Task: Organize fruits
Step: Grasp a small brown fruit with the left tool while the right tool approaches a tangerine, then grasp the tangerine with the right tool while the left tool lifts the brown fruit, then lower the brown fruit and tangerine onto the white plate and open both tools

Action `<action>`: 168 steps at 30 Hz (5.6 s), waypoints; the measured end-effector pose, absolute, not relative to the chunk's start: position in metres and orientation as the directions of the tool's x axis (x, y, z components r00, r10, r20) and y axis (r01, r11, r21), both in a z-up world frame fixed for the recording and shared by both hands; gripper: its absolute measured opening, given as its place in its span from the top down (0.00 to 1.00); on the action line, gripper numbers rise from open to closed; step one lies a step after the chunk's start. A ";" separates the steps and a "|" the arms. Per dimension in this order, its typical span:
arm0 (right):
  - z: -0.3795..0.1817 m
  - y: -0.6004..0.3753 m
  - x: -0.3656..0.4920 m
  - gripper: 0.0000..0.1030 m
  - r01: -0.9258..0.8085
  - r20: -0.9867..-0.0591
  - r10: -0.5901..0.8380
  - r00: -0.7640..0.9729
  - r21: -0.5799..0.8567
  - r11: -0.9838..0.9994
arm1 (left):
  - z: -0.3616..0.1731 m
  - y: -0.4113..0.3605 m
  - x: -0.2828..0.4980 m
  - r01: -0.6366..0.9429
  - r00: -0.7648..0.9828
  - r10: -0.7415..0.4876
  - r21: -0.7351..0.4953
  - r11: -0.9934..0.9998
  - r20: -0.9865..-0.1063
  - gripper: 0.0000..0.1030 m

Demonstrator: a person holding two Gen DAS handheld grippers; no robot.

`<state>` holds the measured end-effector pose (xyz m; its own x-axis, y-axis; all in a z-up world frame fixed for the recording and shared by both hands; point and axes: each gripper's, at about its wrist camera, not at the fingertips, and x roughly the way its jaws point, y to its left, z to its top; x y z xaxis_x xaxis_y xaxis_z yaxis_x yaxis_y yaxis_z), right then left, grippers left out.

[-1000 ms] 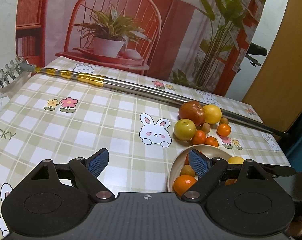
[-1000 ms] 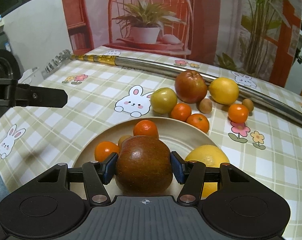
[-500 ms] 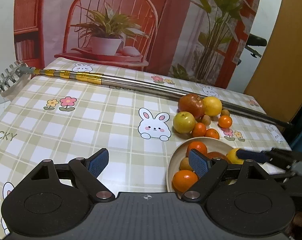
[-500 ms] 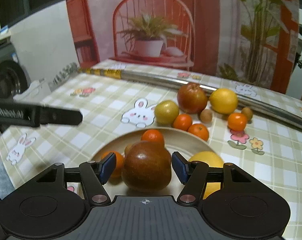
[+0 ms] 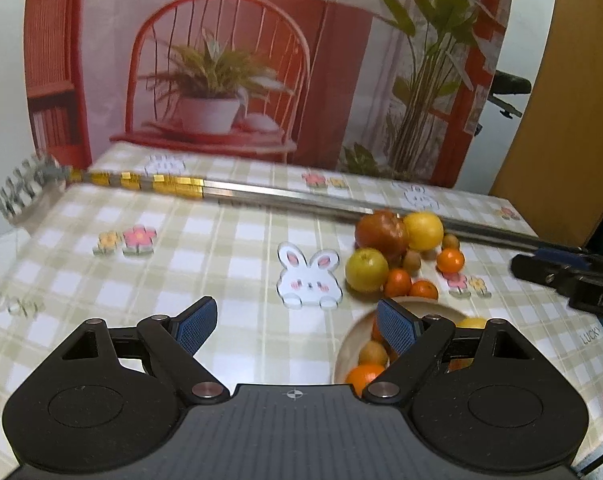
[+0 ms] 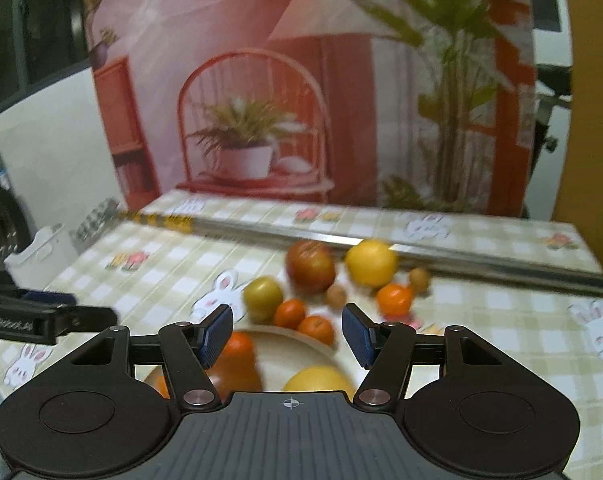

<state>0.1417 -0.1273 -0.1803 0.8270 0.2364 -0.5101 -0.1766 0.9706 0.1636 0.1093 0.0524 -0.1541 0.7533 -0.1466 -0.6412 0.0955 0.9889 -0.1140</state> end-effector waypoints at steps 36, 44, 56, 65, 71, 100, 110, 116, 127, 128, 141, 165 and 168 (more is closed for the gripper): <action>-0.230 -0.260 0.184 0.33 0.000 -0.459 0.149 0.876 0.308 0.951 | -0.220 -0.099 0.302 0.074 0.414 -0.269 -0.262 0.962 -0.870 0.63; -0.239 -0.270 0.185 0.33 0.001 -0.447 0.167 0.879 0.352 0.936 | -0.227 -0.122 0.305 0.070 0.439 -0.179 -0.165 0.984 -0.880 0.63; -0.243 -0.275 0.181 0.33 0.006 -0.437 0.180 0.881 0.390 0.921 | -0.233 -0.126 0.300 0.077 0.468 -0.153 -0.132 0.988 -0.871 0.71; -0.250 -0.277 0.183 0.33 -0.002 -0.452 0.201 0.869 0.403 0.915 | -0.199 -0.111 0.265 0.161 0.528 -0.236 -0.177 0.971 -0.816 0.71; -0.256 -0.263 0.198 0.33 -0.052 -0.467 0.219 0.857 0.344 0.937 | -0.175 -0.088 0.238 0.207 0.592 -0.256 -0.163 0.965 -0.764 0.71; -0.270 -0.188 0.264 0.64 -0.126 -0.618 0.225 0.753 0.201 0.972 | -0.164 0.001 0.138 0.226 0.674 -0.295 -0.191 0.955 -0.678 0.71; -0.227 -0.179 0.204 0.64 -0.140 -0.532 0.249 0.809 0.237 0.961 | -0.179 0.010 0.116 0.252 0.660 -0.339 -0.227 0.941 -0.671 0.71; -0.212 -0.169 0.163 0.64 -0.155 -0.503 0.265 0.822 0.250 0.956 | -0.193 0.010 0.106 0.264 0.633 -0.372 -0.262 0.928 -0.679 0.71; -0.227 -0.149 0.110 0.64 -0.169 -0.566 0.281 0.775 0.244 0.955 | -0.211 0.005 0.094 0.286 0.600 -0.375 -0.248 0.926 -0.707 0.71; -0.231 -0.148 0.108 0.64 -0.166 -0.576 0.280 0.768 0.244 0.956 | -0.212 0.004 0.093 0.287 0.597 -0.371 -0.242 0.927 -0.711 0.71; -0.254 -0.139 0.107 0.64 -0.133 -0.642 0.284 0.712 0.274 0.952 | -0.222 -0.003 0.090 0.296 0.600 -0.314 -0.161 0.942 -0.736 0.71; -0.259 -0.143 0.109 0.63 -0.110 -0.643 0.282 0.712 0.294 0.949 | -0.225 -0.007 0.085 0.290 0.617 -0.260 -0.093 0.953 -0.742 0.70; -0.257 -0.142 0.109 0.63 -0.116 -0.638 0.280 0.718 0.286 0.951 | -0.223 -0.007 0.085 0.286 0.624 -0.255 -0.088 0.954 -0.739 0.70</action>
<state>0.1089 -0.1422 -0.2571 0.7178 0.2795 -0.6377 -0.1161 0.9511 0.2862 0.0847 -0.0072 -0.2233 0.6237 -0.2551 -0.7389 0.2859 0.9542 -0.0881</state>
